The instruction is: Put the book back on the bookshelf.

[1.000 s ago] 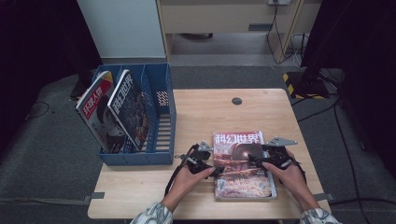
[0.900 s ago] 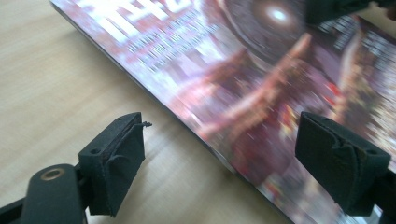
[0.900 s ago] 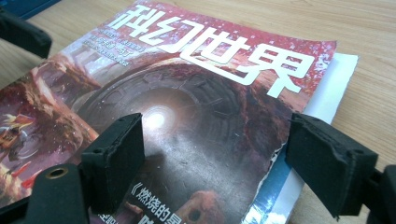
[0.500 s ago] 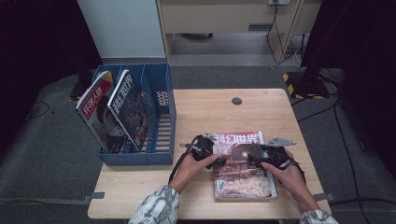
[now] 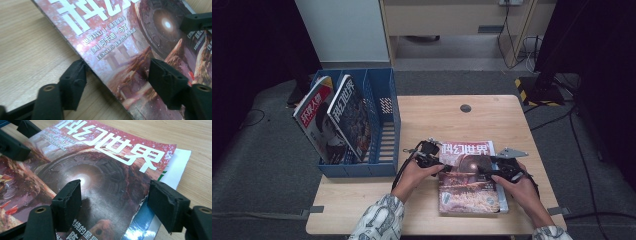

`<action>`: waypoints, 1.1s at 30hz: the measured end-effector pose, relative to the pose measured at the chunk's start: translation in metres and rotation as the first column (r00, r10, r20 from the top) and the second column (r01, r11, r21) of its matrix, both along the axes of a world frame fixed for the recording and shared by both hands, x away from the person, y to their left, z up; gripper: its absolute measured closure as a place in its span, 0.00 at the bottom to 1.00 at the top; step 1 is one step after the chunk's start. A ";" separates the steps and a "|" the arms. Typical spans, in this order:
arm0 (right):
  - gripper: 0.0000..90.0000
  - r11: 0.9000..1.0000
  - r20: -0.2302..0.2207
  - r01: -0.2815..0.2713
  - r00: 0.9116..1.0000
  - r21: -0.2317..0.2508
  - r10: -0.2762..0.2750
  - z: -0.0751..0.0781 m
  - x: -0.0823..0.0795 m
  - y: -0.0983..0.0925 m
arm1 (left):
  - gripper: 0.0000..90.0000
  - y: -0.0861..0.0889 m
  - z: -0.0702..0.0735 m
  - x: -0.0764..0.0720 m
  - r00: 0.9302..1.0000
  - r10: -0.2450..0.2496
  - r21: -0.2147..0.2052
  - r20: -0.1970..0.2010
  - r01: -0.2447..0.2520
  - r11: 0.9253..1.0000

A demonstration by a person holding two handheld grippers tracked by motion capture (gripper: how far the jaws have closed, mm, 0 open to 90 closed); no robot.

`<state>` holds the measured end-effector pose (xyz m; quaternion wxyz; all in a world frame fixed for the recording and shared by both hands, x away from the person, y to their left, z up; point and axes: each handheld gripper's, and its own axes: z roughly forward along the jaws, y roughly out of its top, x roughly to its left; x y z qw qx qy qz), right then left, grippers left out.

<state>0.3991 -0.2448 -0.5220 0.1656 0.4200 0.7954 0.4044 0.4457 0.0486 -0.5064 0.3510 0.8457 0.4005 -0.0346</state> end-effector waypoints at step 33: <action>0.43 0.999 0.016 -0.044 0.999 0.013 0.044 0.000 -0.011 0.005 | 0.60 -0.006 0.027 0.015 0.999 -0.019 -0.099 -0.040 0.015 0.995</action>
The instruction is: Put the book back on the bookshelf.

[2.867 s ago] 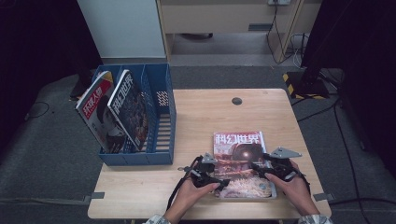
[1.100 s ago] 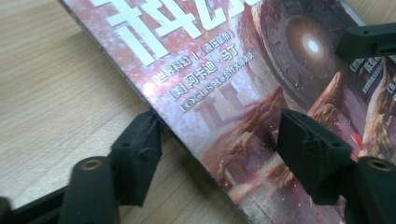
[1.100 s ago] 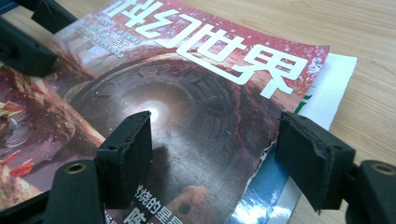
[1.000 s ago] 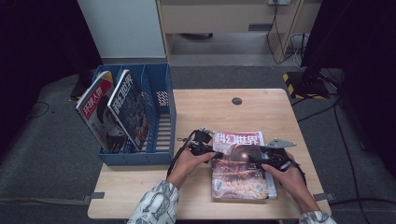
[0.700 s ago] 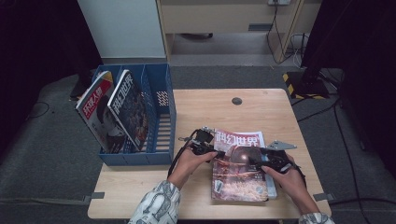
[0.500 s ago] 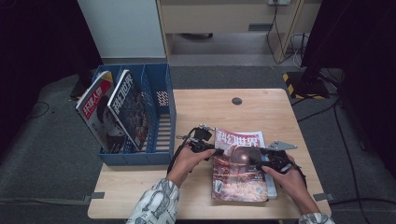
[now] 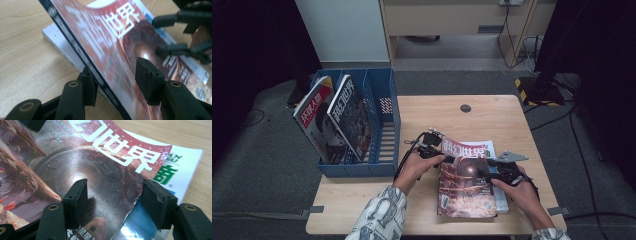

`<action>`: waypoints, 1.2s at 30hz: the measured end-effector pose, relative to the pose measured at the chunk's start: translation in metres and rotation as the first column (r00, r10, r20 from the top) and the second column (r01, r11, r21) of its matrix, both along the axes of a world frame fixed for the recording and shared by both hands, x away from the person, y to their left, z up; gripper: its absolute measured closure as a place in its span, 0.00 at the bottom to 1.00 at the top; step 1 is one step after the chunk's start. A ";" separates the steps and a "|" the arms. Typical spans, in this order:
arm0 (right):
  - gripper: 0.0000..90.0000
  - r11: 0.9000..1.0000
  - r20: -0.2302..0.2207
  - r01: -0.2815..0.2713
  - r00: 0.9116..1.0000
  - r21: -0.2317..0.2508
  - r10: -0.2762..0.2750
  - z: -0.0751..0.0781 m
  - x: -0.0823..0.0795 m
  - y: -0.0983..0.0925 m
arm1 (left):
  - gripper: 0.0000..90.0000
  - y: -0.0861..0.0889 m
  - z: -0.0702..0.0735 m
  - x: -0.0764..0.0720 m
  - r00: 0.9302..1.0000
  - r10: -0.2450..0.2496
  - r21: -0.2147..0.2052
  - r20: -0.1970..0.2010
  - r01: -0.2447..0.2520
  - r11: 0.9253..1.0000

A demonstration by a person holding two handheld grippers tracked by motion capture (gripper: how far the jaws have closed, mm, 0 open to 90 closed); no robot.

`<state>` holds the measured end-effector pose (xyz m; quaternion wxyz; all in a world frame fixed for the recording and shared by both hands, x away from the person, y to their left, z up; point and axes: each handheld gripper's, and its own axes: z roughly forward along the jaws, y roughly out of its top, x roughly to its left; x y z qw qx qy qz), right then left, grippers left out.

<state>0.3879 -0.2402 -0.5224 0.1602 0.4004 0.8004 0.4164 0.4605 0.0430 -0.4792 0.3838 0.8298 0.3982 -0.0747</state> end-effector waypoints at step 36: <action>0.36 0.998 0.012 -0.069 0.998 -0.004 0.069 0.003 -0.006 0.008 | 0.85 -0.022 0.003 0.009 0.998 0.061 -0.029 -0.028 -0.062 0.998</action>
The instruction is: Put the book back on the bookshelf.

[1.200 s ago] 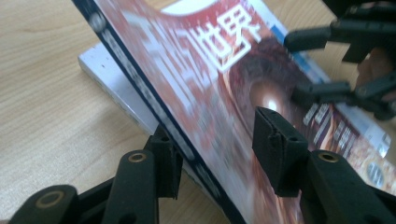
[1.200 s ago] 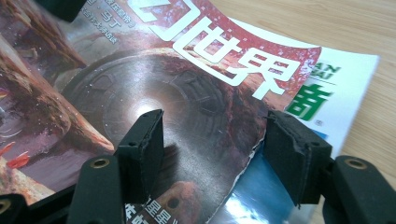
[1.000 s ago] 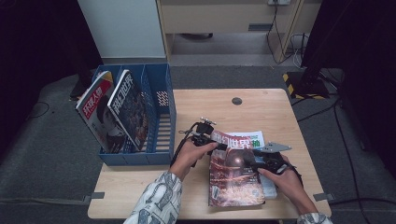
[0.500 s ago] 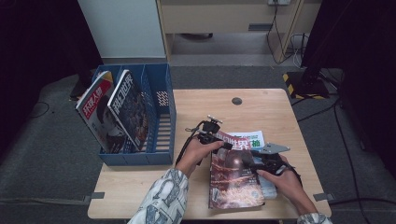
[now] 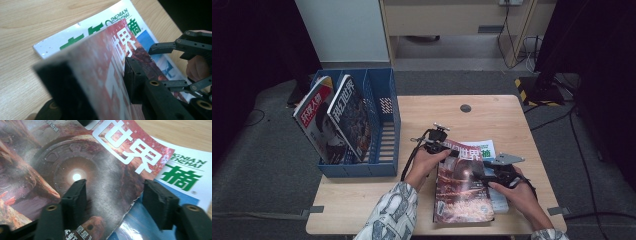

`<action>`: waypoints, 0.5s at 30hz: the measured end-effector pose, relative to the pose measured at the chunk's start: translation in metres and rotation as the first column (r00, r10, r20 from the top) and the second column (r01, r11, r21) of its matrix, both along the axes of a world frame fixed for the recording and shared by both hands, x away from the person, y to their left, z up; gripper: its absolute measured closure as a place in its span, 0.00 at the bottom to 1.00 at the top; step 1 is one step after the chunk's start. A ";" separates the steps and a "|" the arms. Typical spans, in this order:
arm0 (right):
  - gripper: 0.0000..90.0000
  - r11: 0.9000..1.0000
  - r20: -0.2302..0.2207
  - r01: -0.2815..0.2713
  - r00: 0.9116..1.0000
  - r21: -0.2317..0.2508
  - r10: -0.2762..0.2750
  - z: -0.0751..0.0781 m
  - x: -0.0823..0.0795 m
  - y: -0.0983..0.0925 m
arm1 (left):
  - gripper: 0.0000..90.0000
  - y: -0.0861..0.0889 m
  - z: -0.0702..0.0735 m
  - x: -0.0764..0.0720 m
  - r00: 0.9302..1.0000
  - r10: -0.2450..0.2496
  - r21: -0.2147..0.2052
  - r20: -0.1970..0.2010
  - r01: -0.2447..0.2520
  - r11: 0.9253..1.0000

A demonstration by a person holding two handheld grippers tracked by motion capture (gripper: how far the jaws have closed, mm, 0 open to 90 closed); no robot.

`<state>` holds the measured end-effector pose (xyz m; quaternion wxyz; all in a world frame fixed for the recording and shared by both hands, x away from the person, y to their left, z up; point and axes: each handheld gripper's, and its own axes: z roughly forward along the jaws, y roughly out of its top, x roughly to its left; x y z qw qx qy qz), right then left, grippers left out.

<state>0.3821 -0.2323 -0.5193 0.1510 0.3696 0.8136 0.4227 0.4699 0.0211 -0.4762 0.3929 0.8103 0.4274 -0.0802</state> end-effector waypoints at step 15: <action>0.45 0.974 0.024 0.222 0.975 -0.041 -0.222 0.004 0.001 -0.049 | 0.87 0.002 0.004 -0.003 1.000 0.004 -0.032 0.015 -0.004 0.999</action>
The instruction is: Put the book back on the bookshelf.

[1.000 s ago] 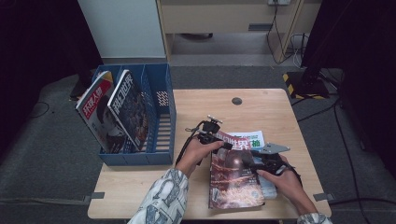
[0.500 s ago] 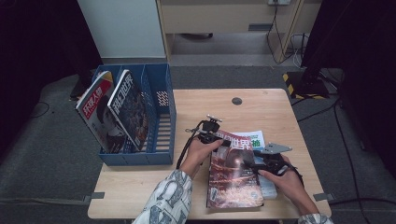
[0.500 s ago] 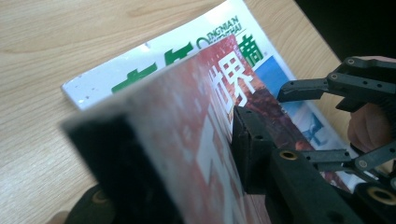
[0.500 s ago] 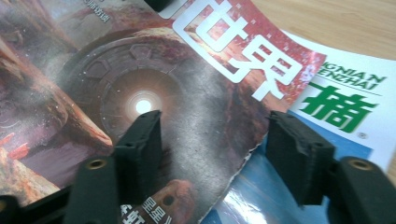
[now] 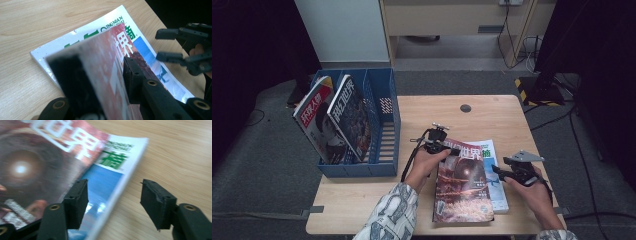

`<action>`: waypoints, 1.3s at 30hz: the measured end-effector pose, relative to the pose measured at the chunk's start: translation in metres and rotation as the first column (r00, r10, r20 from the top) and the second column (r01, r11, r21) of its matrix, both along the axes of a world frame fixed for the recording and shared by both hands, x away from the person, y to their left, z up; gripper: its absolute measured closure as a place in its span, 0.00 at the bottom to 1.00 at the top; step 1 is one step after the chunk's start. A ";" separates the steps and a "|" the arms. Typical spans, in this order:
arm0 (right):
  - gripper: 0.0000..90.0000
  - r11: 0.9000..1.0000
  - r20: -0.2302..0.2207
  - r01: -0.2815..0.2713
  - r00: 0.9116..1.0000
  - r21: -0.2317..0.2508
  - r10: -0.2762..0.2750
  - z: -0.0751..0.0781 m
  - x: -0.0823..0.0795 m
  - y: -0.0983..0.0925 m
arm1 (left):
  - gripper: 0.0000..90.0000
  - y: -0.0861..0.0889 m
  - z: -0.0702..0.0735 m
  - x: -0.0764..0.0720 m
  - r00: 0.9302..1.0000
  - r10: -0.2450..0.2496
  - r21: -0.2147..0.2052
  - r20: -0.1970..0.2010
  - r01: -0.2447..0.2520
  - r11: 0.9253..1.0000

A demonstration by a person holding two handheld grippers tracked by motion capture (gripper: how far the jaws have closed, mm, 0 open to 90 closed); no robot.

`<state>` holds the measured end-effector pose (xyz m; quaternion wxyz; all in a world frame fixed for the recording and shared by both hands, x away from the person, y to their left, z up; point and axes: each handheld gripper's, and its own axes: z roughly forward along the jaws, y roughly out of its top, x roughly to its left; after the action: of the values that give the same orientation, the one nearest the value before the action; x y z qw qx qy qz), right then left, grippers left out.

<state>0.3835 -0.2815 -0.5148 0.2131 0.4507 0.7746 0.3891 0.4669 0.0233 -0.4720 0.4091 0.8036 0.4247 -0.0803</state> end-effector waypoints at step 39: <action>0.35 0.986 -0.057 0.160 0.985 -0.050 -0.163 -0.022 0.008 -0.024 | 0.91 0.011 0.035 -0.012 0.999 -0.036 -0.008 0.025 0.036 0.999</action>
<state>0.3911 -0.3058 -0.5371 0.2303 0.5187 0.7502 0.3392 0.4553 0.0347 -0.4367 0.4161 0.8104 0.4048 -0.0793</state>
